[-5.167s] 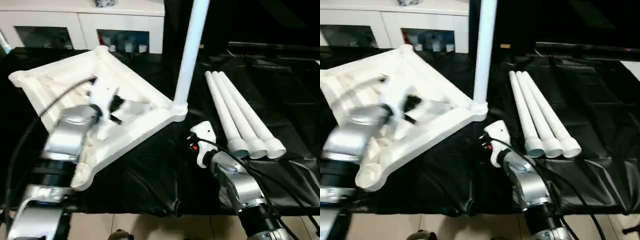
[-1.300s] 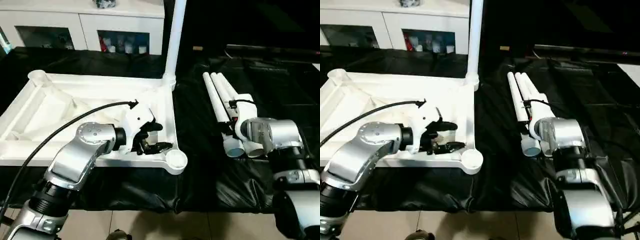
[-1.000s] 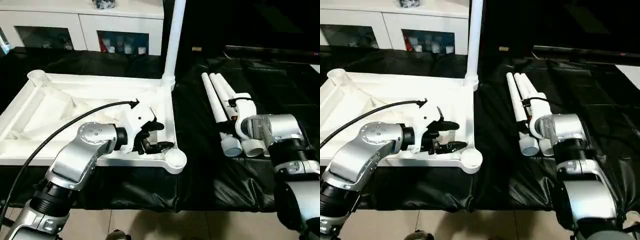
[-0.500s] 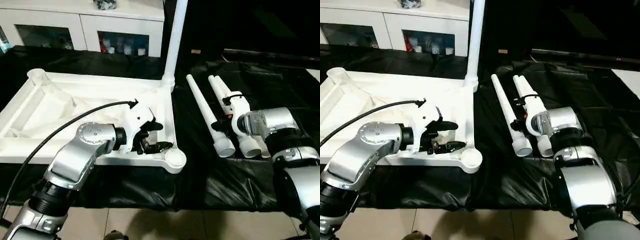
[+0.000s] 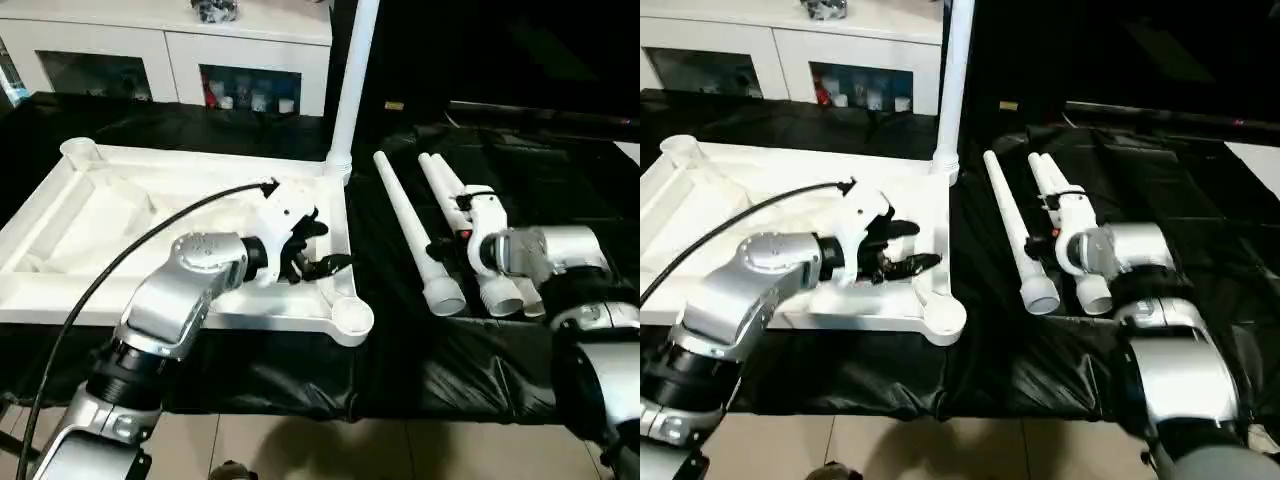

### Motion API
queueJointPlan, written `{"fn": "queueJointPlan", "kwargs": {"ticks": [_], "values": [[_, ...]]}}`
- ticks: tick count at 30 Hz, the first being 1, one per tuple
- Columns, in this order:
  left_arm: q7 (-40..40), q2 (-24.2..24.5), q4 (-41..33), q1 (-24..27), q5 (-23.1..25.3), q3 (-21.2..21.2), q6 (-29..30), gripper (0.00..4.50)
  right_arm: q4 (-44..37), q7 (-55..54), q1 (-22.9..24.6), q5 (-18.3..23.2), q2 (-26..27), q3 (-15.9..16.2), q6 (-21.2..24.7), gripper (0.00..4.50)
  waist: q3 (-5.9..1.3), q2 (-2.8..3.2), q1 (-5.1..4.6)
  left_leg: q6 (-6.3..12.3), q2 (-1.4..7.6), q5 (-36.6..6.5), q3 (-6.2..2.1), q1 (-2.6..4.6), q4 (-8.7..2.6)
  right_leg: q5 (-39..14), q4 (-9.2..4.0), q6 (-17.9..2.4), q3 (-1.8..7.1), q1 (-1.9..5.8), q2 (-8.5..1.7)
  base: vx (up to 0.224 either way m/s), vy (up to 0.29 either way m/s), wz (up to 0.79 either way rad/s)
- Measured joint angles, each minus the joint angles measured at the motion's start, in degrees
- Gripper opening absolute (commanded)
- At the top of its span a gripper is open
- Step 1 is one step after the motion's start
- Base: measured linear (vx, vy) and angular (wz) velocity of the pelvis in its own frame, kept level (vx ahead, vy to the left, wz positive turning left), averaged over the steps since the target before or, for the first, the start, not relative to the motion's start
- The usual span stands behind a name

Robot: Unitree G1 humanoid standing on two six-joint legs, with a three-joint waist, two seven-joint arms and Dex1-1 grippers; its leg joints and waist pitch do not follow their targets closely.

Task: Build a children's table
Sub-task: Pick table leg

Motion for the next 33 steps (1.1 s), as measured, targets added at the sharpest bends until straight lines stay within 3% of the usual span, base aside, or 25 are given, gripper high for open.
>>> {"fn": "queueJointPlan", "kwargs": {"ticks": [3,6,10,21,26,33], "values": [[-0.58,0.13,0.21,-0.02,0.01,-0.27,-0.08,3.95,-0.07,-1.54,0.41,0.03,0.05,-0.79,-1.73,0.0,0.08,0.23,-0.11,0.0,0.0,0.0,0.0,0.0,0.0,0.0,-0.01,0.0,0.0,-0.01,0.0,0.0,0.0,0.0],[-1.15,0.21,0.29,-0.02,-0.01,-0.73,-0.08,4.14,0.23,-3.4,0.4,0.14,0.14,-1.34,-3.04,0.33,0.16,0.56,-0.02,0.0,0.0,0.0,0.0,-0.01,0.0,-0.01,-0.01,0.01,-0.01,-0.01,0.0,0.0,0.0,0.0],[-1.66,0.56,0.26,-0.04,-0.34,-1.05,0.12,4.49,-0.4,-4.01,0.4,0.85,0.14,-3.06,-3.22,0.77,0.19,0.57,0.05,0.0,0.01,0.0,-0.01,-0.03,-0.02,-0.01,0.0,0.01,-0.04,-0.03,0.0,0.0,0.0,0.0],[-4.13,2.88,-1.53,-0.03,-2.13,-0.61,1.54,4.5,-5.01,-3.37,-2.16,2.75,0.04,-3.11,1.54,1.67,0.2,0.56,0.17,0.0,0.01,0.0,0.02,-0.12,-0.02,-0.03,-0.06,0.04,-0.02,-0.06,0.0,0.0,0.0,0.0],[-6.24,4.28,-3.69,0.03,-3.4,-0.64,2.43,4.5,-3.8,-4.95,-2.27,-0.11,-1.62,-0.71,3.29,2.11,0.21,0.59,0.21,0.0,0.0,0.0,0.02,-0.14,-0.02,-0.03,-0.07,0.04,-0.01,-0.06,-0.01,0.0,0.0,0.0],[-6.66,4.33,-4.81,0.26,-4.53,-0.81,3.94,4.5,-1.54,-4.99,-2.27,-0.6,-2.13,-0.18,3.52,2.76,0.24,0.64,-0.14,0.0,0.0,0.0,0.02,-0.11,-0.03,-0.03,-0.04,0.03,-0.01,-0.09,0.0,0.0,0.0,0.0]]}}
